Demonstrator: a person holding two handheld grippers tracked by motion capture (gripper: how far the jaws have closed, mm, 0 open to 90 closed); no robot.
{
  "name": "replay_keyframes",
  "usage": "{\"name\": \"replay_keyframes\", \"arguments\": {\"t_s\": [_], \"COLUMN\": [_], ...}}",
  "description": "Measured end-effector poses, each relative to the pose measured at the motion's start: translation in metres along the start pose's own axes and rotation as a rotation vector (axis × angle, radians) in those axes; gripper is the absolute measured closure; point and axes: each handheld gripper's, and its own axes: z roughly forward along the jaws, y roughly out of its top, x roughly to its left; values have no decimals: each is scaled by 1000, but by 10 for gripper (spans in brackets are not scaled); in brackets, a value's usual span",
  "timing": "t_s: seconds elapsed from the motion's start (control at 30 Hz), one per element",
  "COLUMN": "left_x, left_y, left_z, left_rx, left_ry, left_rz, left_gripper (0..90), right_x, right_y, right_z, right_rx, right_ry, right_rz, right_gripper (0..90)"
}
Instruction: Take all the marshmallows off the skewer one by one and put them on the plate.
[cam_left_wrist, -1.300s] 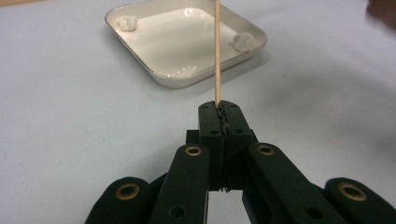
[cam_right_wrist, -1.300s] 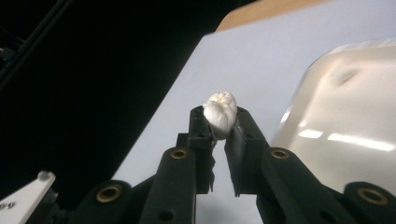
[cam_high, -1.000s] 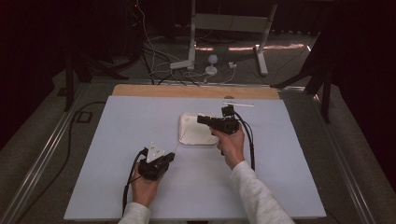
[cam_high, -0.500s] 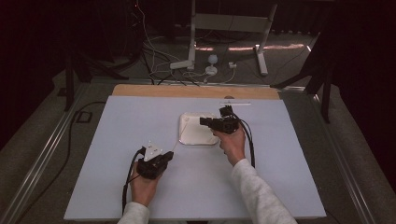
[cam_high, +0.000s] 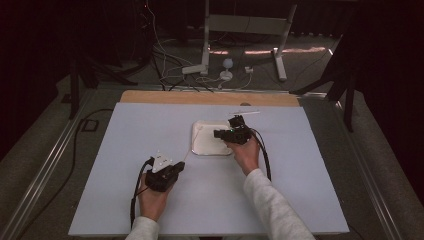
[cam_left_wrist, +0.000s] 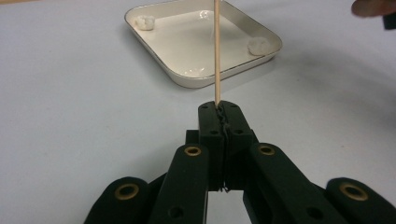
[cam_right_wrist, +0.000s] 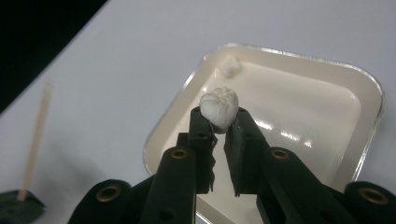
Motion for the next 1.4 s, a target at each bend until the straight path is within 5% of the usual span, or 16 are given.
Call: {"name": "replay_keyframes", "arguments": {"t_s": [0.43, 0.53, 0.67, 0.87, 1.1, 1.4], "left_x": [2, 2, 3, 1, -8, -22], "left_y": [0, 1, 1, 2, 3, 13], "left_z": [-2, -2, -2, 2, 22, 49], "left_rx": [-7, -11, -11, 5, 58, 142], "left_ry": [-1, -2, -1, -4, -26, -31], "left_rz": [-15, -18, -21, -22, -9, 62], "left_gripper": [898, 898, 898, 897, 897, 897], "right_x": [5, 4, 3, 1, -6, -3], "right_y": [-7, -8, -8, -6, -4, -5], "right_z": [20, 25, 23, 17, 11, 11], "right_rx": [88, 120, 87, 80, 50, 57], "right_ry": [-32, -27, -43, 81, 291, 404], "right_rz": [-35, -27, -12, -22, 84, 141], "right_gripper": [801, 538, 267, 164, 156, 165]}}
